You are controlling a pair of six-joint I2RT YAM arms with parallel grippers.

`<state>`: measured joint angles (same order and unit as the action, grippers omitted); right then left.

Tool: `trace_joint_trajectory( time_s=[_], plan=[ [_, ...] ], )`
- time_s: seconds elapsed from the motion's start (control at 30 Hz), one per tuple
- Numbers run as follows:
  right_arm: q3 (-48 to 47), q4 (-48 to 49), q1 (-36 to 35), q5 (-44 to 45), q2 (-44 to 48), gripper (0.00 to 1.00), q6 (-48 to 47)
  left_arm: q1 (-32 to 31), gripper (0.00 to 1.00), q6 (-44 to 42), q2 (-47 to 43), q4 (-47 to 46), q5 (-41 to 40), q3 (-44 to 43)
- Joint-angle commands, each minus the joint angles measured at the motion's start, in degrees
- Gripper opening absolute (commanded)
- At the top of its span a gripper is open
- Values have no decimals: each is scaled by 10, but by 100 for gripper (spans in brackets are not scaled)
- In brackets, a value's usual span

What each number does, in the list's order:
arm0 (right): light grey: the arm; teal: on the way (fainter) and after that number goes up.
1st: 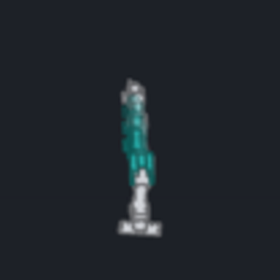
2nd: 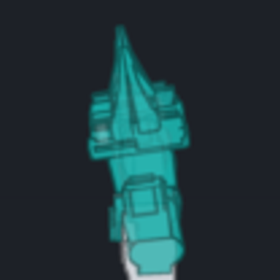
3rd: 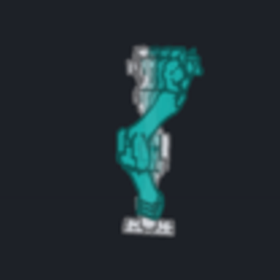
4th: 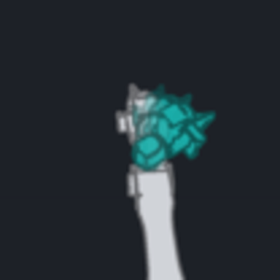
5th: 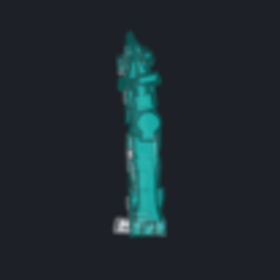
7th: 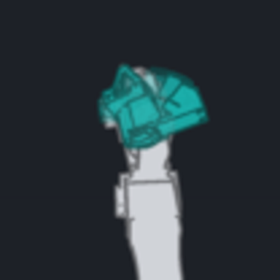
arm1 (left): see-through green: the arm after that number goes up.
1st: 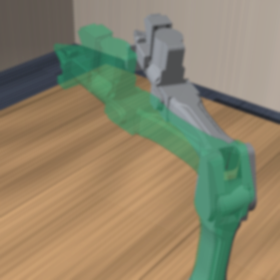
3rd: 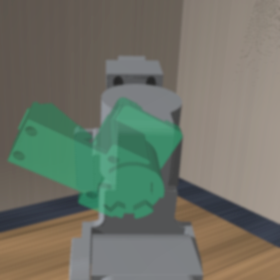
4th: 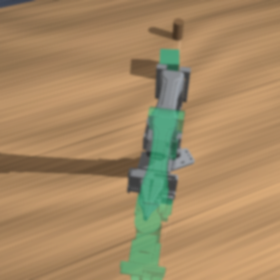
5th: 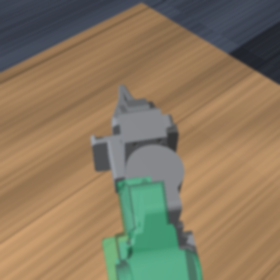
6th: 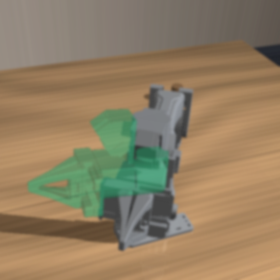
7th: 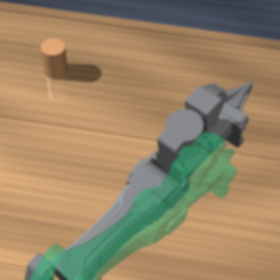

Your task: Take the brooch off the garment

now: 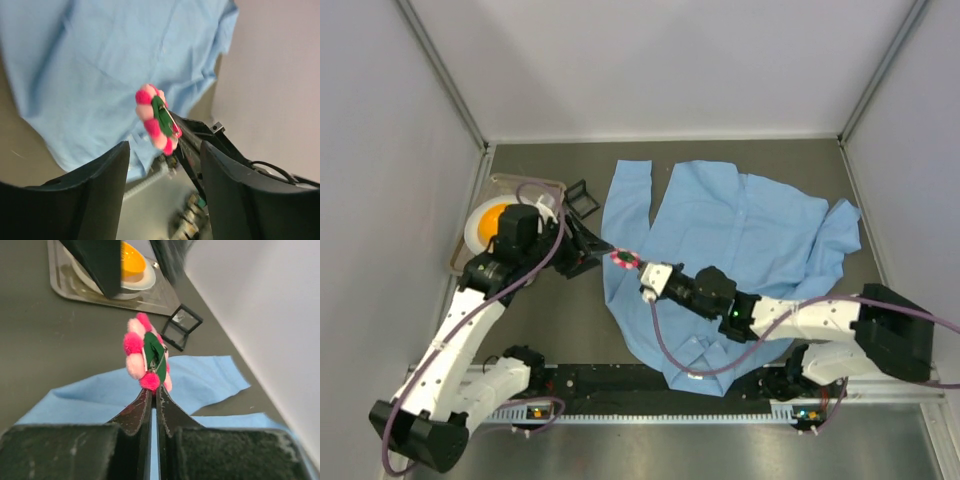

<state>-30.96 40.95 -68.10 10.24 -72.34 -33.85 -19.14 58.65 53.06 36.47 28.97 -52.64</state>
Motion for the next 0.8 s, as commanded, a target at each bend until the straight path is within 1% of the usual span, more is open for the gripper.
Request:
trace_joint_trajectory(
  time_s=[0.0, 0.07, 0.1, 0.17, 0.2, 0.23, 0.27, 0.3, 0.33, 0.37, 0.4, 0.43, 0.47, 0.5, 0.53, 0.57, 0.6, 0.67, 0.7, 0.77],
  plan=[
    [-60, 81, 69, -70, -81, 0, 203, 5, 67, -110, -59, 81, -202, -53],
    [-91, 96, 95, -94, -116, 0, 273, 5, 68, -134, -88, 80, -230, -56],
    [-103, 100, 122, -122, -137, 0, 343, 5, 70, -142, -99, 73, -233, -55],
    [-149, 106, 142, -145, -198, 0, 417, 5, 82, -167, -122, 51, -232, -55],
    [-167, 106, 160, -169, -218, 0, 484, 5, 84, -173, -129, 47, -233, -55],
    [-202, 111, 168, -183, -263, 0, 515, 5, 84, -180, -135, 42, -238, -59],
    [-220, 113, 175, -192, -286, 0, 548, 6, 84, -192, -145, 36, -238, -61],
    [-258, 121, 182, -208, -309, 0, 614, 6, 85, -198, -148, 33, -238, -62],
    [-273, 133, 194, -214, -362, 0, 646, 5, 86, -204, -153, 33, -239, -69],
    [-286, 144, 200, -216, -386, 0, 721, 5, 86, -216, -156, 35, -240, -70],
    [-312, 184, 208, -221, -416, 0, 760, 5, 86, -223, -157, 37, -240, -71],
    [-327, 204, 219, -226, -443, 0, 796, 6, 86, -231, -159, 41, -241, -74],
    [-343, 225, 223, -231, -494, 0, 829, 5, 86, -247, -160, 47, -247, -74],
    [-381, 237, 226, -237, -517, 0, 878, 5, 86, -255, -161, 54, -247, -74],
    [-401, 234, 228, -238, -537, 0, 897, 5, 86, -264, -160, 59, -247, -74],
    [-421, 236, 230, -238, -578, 0, 935, 5, 86, -281, -159, 62, -244, -73],
    [-457, 252, 231, -239, -596, 0, 951, 6, 86, -289, -158, 67, -242, -74],
    [-491, 241, 233, -233, -635, 0, 979, 5, 86, -313, -153, 69, -228, -75],
    [-517, 232, 234, -232, -645, 0, 981, 5, 86, -320, -150, 69, -225, -76],
    [-533, 213, 234, -218, -657, 0, 993, 5, 86, -333, -145, 66, -217, -76]
  ],
)
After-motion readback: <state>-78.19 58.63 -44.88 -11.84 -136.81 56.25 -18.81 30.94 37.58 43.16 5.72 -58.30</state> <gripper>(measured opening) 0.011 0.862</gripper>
